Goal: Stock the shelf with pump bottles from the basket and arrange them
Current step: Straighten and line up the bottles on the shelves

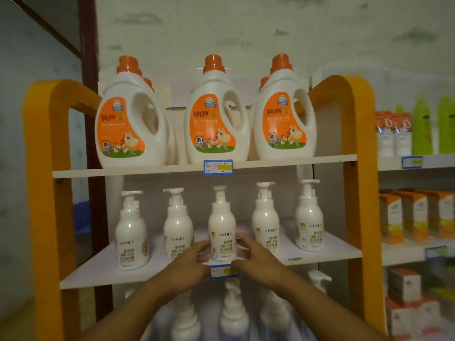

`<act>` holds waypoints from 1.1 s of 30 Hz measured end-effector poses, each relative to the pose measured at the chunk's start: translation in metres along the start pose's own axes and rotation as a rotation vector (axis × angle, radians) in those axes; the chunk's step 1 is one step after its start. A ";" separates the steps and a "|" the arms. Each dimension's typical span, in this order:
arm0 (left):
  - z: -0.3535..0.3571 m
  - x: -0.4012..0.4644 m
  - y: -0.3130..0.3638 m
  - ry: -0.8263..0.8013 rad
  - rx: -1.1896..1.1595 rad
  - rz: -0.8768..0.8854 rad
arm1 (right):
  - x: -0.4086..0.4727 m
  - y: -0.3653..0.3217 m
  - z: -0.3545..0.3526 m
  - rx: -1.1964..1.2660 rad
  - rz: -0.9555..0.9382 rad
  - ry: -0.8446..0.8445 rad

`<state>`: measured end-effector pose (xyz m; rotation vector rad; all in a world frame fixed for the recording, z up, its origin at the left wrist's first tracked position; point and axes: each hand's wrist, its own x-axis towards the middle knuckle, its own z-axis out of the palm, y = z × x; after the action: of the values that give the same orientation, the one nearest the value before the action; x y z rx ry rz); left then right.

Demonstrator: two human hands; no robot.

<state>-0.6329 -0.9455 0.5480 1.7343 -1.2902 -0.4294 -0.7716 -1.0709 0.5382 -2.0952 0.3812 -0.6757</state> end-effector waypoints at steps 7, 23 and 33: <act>0.002 -0.002 0.000 0.044 0.022 -0.011 | -0.005 0.007 0.001 0.003 0.003 0.070; 0.016 -0.019 -0.008 0.211 0.008 0.104 | -0.011 0.014 0.000 0.186 -0.089 0.248; 0.044 -0.047 -0.036 0.180 -0.195 0.056 | -0.052 0.036 0.005 0.288 -0.117 0.355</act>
<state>-0.6618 -0.9221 0.4845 1.5334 -1.1266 -0.3460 -0.8111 -1.0622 0.4898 -1.7344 0.3345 -1.1097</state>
